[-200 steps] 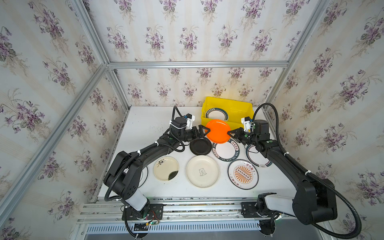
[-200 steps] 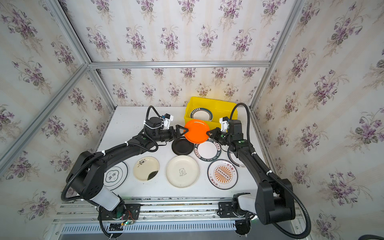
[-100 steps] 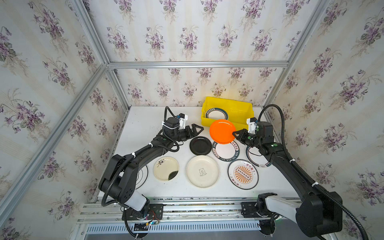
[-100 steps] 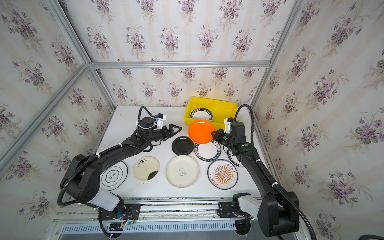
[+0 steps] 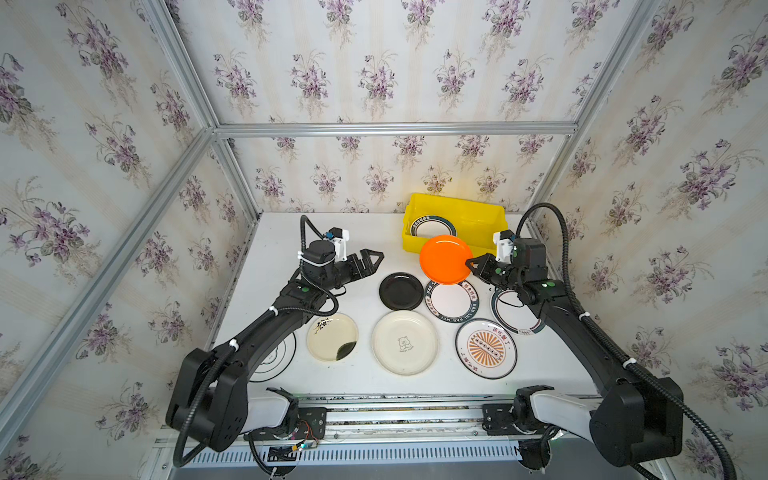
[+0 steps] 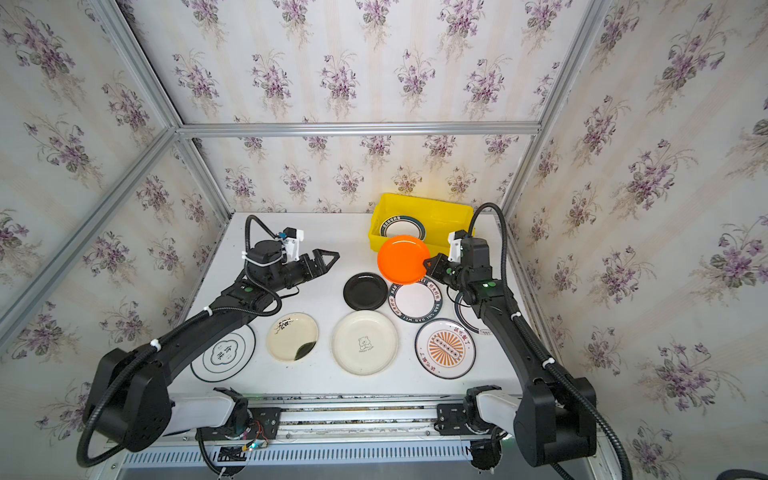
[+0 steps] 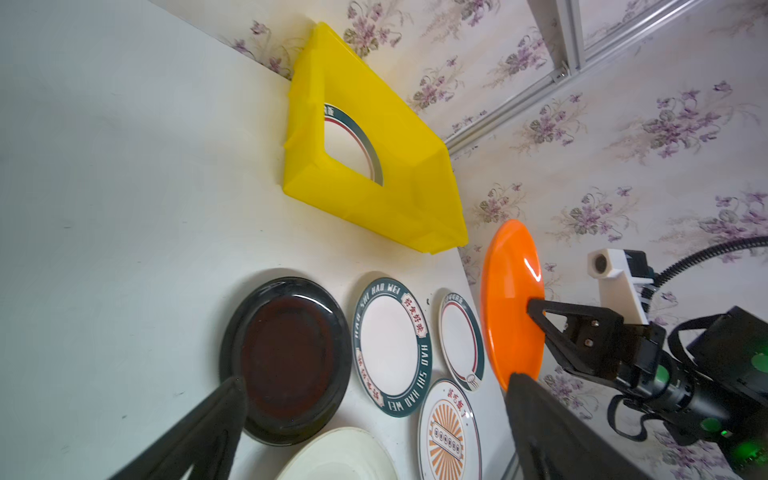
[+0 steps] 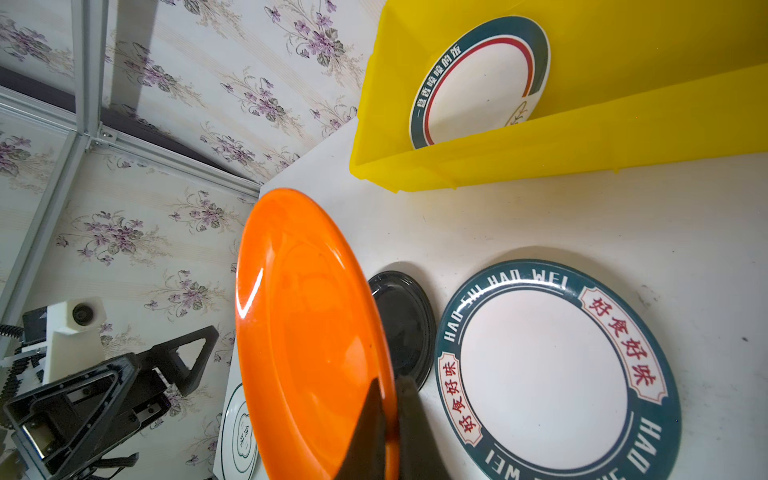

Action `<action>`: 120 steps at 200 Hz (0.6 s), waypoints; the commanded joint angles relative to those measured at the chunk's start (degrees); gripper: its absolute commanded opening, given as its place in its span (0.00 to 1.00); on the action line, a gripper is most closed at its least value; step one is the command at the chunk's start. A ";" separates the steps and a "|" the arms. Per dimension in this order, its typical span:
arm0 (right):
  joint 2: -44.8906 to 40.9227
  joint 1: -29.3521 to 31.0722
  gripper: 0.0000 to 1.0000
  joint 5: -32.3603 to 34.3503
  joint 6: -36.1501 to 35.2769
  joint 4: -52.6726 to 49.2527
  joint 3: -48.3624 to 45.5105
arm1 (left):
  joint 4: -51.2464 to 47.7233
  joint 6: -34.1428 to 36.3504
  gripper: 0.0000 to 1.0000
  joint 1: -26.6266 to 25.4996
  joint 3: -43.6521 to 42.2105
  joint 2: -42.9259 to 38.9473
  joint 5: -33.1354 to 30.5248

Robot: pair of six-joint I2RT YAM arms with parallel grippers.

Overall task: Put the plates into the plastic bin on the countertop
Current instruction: 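Carry the orange plate with right gripper into the yellow bin while left arm draws back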

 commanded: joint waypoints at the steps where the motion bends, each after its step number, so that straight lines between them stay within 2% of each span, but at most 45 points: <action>1: 1.02 0.02 0.00 0.73 -1.28 1.66 2.28 | -0.83 1.62 1.00 2.01 -2.20 -3.23 -3.62; 50: 9.93 -0.02 0.00 3.80 -5.40 1.70 11.64 | -5.33 2.53 1.00 6.79 -6.27 -12.45 -5.79; 67: 14.85 0.00 0.00 4.16 -6.31 2.29 16.45 | -7.04 3.09 1.00 7.24 -7.35 -15.54 -6.50; 78: 18.44 -0.04 0.00 4.87 -6.75 2.13 19.99 | -8.14 3.33 1.00 7.49 -8.09 -17.43 -9.21; 120: 32.54 0.00 0.00 11.23 -10.53 -1.79 35.16 | -12.55 3.38 1.00 8.90 -11.21 -23.91 -13.18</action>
